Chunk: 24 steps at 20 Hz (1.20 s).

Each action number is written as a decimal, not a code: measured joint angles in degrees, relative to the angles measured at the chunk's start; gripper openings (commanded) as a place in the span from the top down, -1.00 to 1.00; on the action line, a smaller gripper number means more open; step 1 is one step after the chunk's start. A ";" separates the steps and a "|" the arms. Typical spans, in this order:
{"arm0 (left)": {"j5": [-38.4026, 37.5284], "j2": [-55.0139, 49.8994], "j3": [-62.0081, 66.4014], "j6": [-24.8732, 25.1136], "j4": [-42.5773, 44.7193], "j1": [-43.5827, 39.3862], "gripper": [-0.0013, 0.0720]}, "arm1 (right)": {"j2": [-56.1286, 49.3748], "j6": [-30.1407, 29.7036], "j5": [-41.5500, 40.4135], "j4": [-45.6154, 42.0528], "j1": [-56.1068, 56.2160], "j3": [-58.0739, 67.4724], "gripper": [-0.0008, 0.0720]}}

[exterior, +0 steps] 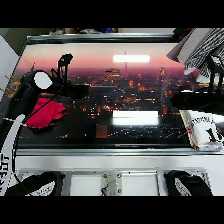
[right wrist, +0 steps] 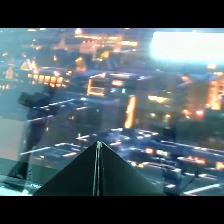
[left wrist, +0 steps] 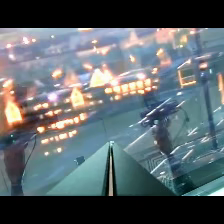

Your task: Fold the clothes and pants, and hang the long-sleeved shirts on hangers.

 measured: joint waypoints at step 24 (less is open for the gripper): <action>-7.89 0.04 8.98 2.27 28.11 18.27 -0.97 | 0.02 0.00 0.00 0.00 0.00 0.00 0.92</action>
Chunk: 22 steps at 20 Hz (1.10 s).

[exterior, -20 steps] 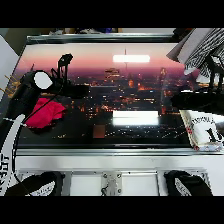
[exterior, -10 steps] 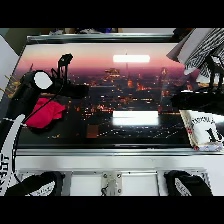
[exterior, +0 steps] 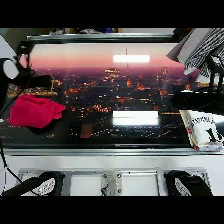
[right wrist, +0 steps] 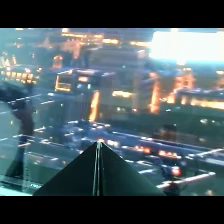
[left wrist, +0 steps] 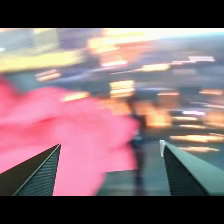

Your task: Fold the clothes and pants, and hang the long-sleeved shirts on hangers.

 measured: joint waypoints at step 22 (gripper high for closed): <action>3.21 -8.63 -9.86 1.20 0.42 12.81 0.94 | 0.00 0.00 0.00 0.00 0.00 0.00 0.92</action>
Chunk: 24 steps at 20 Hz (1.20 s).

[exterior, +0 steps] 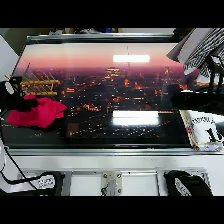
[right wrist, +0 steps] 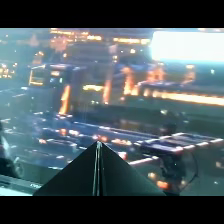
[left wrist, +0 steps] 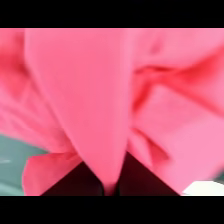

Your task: Fold the clothes and pants, and hang the long-sleeved shirts on hangers.

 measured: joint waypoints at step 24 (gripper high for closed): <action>7.37 1.36 12.41 -9.60 -22.18 -54.75 -0.89 | 0.09 -0.44 -11.91 -3.30 0.00 0.98 0.67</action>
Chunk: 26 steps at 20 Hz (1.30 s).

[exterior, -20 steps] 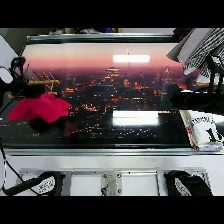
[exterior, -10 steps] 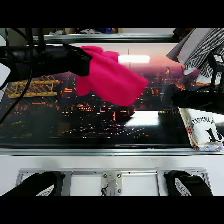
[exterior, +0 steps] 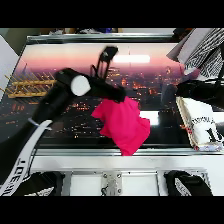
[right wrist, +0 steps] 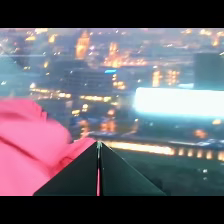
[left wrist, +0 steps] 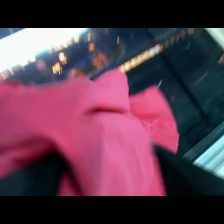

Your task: Fold the clothes and pants, and hang the long-sleeved shirts on hangers.

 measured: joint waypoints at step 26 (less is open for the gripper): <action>1.38 -24.41 -12.26 2.58 -35.34 27.65 0.94 | -7.04 0.20 7.48 5.68 -4.15 -6.21 -0.47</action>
